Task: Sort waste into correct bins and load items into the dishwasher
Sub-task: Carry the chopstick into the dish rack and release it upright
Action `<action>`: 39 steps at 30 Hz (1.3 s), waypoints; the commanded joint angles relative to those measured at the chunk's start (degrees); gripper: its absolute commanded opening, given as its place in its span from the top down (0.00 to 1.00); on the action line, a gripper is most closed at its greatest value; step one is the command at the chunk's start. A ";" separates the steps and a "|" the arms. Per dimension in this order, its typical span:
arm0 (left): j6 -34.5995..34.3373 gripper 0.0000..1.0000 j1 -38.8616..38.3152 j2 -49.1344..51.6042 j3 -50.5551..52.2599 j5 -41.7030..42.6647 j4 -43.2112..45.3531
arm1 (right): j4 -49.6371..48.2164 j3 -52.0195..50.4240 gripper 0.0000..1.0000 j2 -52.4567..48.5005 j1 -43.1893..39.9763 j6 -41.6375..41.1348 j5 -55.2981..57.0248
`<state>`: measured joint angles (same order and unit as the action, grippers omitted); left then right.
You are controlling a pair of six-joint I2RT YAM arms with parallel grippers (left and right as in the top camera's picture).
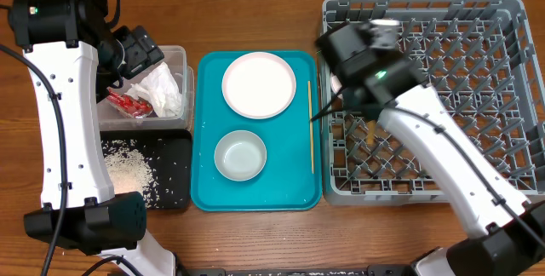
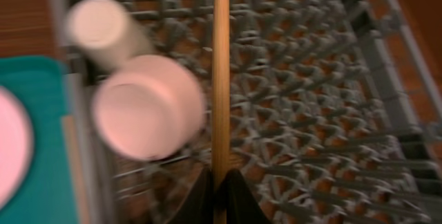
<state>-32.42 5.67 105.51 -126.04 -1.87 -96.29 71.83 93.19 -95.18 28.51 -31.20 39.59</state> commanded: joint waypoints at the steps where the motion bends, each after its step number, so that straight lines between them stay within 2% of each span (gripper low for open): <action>1: 0.70 0.00 -0.07 -0.50 -0.11 0.20 -0.07 | 0.96 -0.87 0.96 -0.11 -5.31 0.87 4.24; 5: 0.68 0.00 -0.07 -0.50 -0.11 0.22 -0.04 | -1.44 -2.91 0.96 -0.11 -10.58 6.23 -1.49; 10: 0.70 0.00 -0.07 -0.50 -0.11 0.20 -0.07 | -8.94 -6.29 0.96 -0.31 -16.37 19.04 -12.72; 14: 0.70 0.00 -0.07 -0.50 -0.11 0.20 -0.07 | -13.64 -9.11 0.96 -0.42 -18.75 27.32 -23.43; 17: 0.70 0.00 -0.07 -0.50 -0.11 0.20 -0.07 | -14.86 -10.32 0.94 -0.42 -19.17 30.10 -26.77; 23: 0.68 0.00 -0.07 -0.50 -0.11 0.20 -0.07 | -15.78 -11.87 0.91 -0.85 -19.17 30.16 -28.92; 24: 0.70 0.00 -0.07 -0.50 -0.11 0.20 -0.07 | -15.72 -11.87 0.78 -1.05 -19.17 30.14 -29.00; 28: 0.70 0.00 -0.07 -0.50 -0.11 0.20 -0.07 | -15.39 -11.87 0.54 -1.55 -19.17 29.94 -29.00; 34: 0.70 0.00 -0.07 -0.50 -0.11 0.20 -0.07 | -15.37 -11.87 0.53 -2.21 -19.15 24.83 -33.88; 39: 0.68 0.00 -0.07 -0.50 -0.11 0.20 -0.07 | -15.37 -11.87 0.53 -2.60 -18.75 19.52 -54.69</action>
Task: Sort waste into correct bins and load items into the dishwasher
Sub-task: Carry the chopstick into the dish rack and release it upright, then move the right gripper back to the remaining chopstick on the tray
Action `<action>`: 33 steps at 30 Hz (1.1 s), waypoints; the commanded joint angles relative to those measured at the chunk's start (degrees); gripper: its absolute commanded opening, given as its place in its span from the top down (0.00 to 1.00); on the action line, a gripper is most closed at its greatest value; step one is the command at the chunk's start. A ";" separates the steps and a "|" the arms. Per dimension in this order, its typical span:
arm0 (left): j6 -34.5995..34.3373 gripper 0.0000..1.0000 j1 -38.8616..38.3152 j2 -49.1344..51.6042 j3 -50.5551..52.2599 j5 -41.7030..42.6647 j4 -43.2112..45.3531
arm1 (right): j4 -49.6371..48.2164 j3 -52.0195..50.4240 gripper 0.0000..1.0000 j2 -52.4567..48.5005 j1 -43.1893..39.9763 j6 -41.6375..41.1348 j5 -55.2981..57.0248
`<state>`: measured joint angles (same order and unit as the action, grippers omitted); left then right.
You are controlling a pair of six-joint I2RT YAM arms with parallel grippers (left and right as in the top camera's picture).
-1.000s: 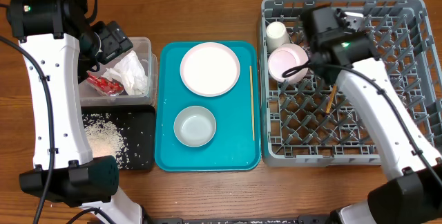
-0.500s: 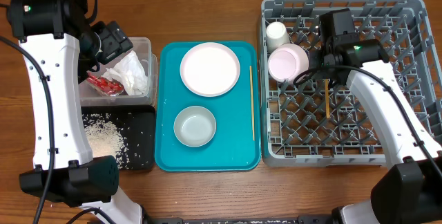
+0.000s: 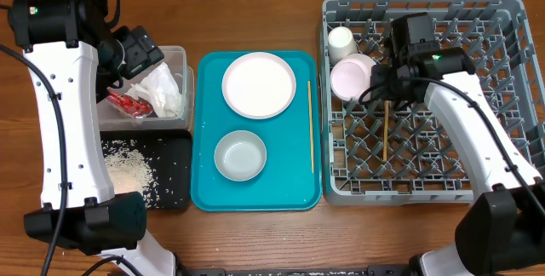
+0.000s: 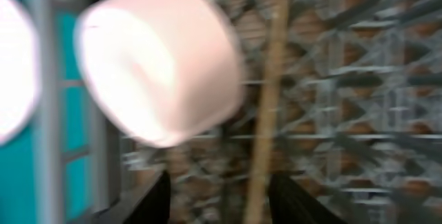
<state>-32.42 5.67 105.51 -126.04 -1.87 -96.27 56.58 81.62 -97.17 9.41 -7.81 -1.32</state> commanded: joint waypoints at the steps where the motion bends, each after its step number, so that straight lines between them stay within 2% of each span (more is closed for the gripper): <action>1: 0.70 0.00 -0.07 -0.50 -0.11 0.20 -0.09 | -0.13 -0.31 0.53 -0.70 0.83 -4.13 -16.20; 11: 0.70 0.00 -0.07 -0.50 -0.11 0.20 -0.09 | -1.70 -0.31 0.53 -0.81 9.97 -6.86 -16.00; 14: 0.70 0.00 -0.07 -0.50 -0.11 0.20 -0.09 | -2.08 -0.31 0.53 -0.96 14.38 -10.03 -11.69; 18: 0.70 0.00 -0.07 -0.50 -0.11 0.20 -0.09 | -2.51 -0.31 0.53 -0.98 21.31 -9.97 -0.85; 21: 0.68 0.00 -0.07 -0.50 -0.11 0.20 -0.09 | -2.51 -0.31 0.53 -1.03 26.73 -4.83 8.33; 24: 0.68 0.00 -0.07 -0.50 -0.11 0.20 -0.09 | -2.54 -0.31 0.50 -1.18 30.47 3.52 13.00; 26: 0.70 0.00 -0.07 -0.50 -0.11 0.20 -0.09 | -2.43 -0.31 0.49 -1.38 31.78 10.60 13.75; 30: 0.70 0.00 -0.07 -0.50 -0.11 0.20 -0.09 | -1.33 -0.31 0.37 -2.12 31.82 22.58 13.70; 33: 0.70 0.00 -0.07 -0.50 -0.11 0.20 -0.09 | -0.39 -0.31 0.34 -3.15 31.65 32.26 13.60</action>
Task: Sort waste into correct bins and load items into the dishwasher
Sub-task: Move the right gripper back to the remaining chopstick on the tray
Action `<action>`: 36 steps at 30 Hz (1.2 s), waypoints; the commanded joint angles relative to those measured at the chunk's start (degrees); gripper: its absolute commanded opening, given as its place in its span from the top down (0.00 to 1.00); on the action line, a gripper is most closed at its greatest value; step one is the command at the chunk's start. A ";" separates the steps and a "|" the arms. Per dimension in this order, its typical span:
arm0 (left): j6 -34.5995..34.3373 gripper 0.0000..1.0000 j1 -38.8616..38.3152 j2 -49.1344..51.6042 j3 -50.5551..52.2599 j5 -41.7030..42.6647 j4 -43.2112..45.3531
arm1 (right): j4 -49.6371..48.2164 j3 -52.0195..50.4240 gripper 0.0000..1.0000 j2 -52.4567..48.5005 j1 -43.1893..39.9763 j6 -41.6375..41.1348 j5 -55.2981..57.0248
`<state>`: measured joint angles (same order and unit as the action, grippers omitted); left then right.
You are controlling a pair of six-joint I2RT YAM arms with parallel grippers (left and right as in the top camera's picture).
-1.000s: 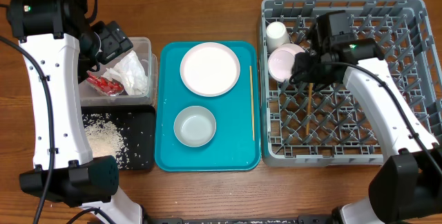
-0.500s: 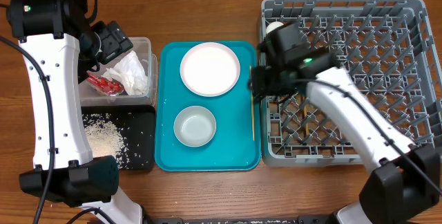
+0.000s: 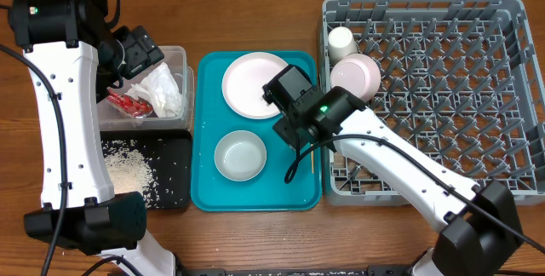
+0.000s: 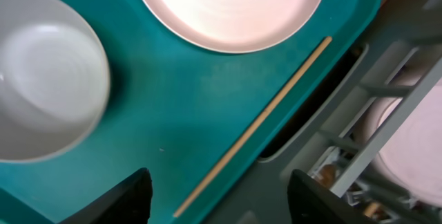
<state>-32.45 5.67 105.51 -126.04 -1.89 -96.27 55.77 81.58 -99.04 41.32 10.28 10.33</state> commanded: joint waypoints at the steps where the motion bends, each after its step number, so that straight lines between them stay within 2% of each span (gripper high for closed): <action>1: 0.72 0.00 -0.07 -0.50 -0.11 0.22 -0.09 | 0.68 -0.26 0.34 -1.66 -0.26 17.55 1.49; 5: 0.72 0.00 -0.07 -0.50 -0.11 0.22 -0.09 | 1.99 -0.26 0.35 -3.61 -0.26 30.53 -1.33; 9: 0.72 0.00 -0.07 -0.50 -0.11 0.22 -0.09 | 2.64 -0.26 0.35 -4.74 -0.26 37.42 -1.60; 13: 0.70 0.00 -0.07 -0.50 -0.11 0.22 -0.09 | 2.73 -0.26 0.26 -4.81 -0.24 37.48 -1.62; 14: 0.72 0.00 -0.07 -0.50 -0.11 0.22 -0.09 | 3.32 -0.26 0.11 -4.81 -0.13 37.51 -1.62; 17: 0.70 0.00 -0.07 -0.50 -0.11 0.22 -0.09 | 4.81 -0.26 0.07 -4.81 -0.13 37.55 -2.45; 19: 0.70 0.00 -0.07 -0.50 -0.11 0.22 -0.09 | 4.85 -0.26 0.08 -4.81 -0.13 38.14 -3.15; 24: 0.72 0.00 -0.07 -0.50 -0.11 0.22 -0.09 | 5.77 -0.26 0.32 -4.83 -0.22 50.75 -3.06; 29: 0.72 0.00 -0.07 -0.50 -0.11 0.22 -0.09 | 5.40 -0.26 0.34 -5.07 -0.52 57.72 -2.40; 36: 0.70 0.00 -0.07 -0.50 -0.11 0.24 -0.09 | 4.72 -0.26 0.35 -6.64 -1.22 58.14 -2.03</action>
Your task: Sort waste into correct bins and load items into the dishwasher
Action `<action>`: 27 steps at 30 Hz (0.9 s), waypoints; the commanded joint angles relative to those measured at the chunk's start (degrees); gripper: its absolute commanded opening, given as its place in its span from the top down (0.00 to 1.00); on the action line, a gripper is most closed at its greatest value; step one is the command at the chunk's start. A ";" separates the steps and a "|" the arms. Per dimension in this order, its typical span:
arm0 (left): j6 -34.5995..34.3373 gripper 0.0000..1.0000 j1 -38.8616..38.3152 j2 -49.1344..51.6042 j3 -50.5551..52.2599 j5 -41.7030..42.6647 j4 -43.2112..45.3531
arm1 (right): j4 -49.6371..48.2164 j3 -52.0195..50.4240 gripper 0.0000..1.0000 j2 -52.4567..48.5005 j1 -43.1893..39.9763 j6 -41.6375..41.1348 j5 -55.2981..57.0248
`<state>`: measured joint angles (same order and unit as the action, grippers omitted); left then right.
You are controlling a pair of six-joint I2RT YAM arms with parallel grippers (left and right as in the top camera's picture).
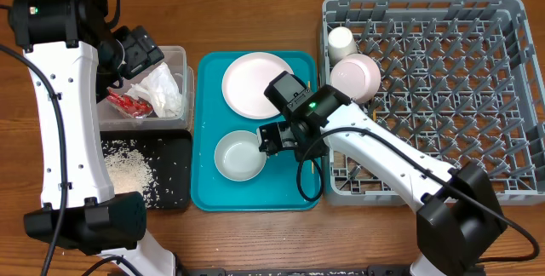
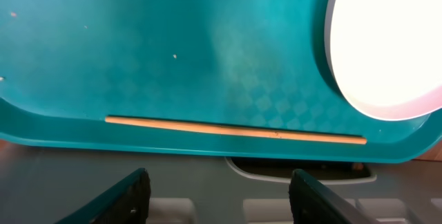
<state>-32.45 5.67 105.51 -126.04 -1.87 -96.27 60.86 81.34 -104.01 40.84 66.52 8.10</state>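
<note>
A wooden chopstick [image 2: 235, 128] lies on the teal tray [image 1: 209, 195] along its right edge, next to the grey dish rack [image 1: 477, 54]. My right gripper [image 2: 221, 203] hovers just above it, open, its fingers [image 2: 124, 196] on either side and empty. Also on the tray are a pink plate [image 1: 258, 84] and a grey bowl [image 1: 239, 155]. In the overhead view my right gripper [image 1: 285, 135] is between bowl and tray edge. A white cup [image 1: 341, 42] and a pink bowl [image 1: 356, 76] stand in the rack. My left gripper [image 1: 136, 50] hangs over the clear bin [image 1: 174, 54]; its jaws are not readable.
The clear bin holds white crumpled paper [image 1: 162, 89] and a red wrapper [image 1: 126, 104]. A black bin [image 1: 170, 140] with spilled rice [image 1: 128, 169] sits in front of it. My right arm crosses the rack's front left corner.
My right gripper has moved toward the front of the tray and turned, so the chopstick now lies across its view just ahead of the open fingers. The left arm has not moved.
My right gripper was shut on a chopstick over the rack. Then it was open, with that chopstick lying in the rack. Later it was open over the tray beside a second chopstick, and now it hovers close above that one.
</note>
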 commanded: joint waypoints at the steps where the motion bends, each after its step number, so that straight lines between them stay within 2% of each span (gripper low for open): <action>1: 0.72 0.00 -0.07 -0.50 -0.11 0.20 -0.09 | -0.52 -0.02 0.35 -2.25 -0.87 1.90 0.22; 19: 0.72 0.00 -0.07 -0.50 -0.11 0.20 -0.09 | -2.93 -0.02 0.35 -12.09 -1.11 1.90 2.47; 27: 0.72 0.00 -0.07 -0.50 -0.11 0.20 -0.09 | -3.80 -0.02 0.36 -13.25 -1.11 1.88 3.45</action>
<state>-32.42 5.67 105.51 -126.04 -1.87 -96.27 57.39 81.34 -116.86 40.05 67.96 10.98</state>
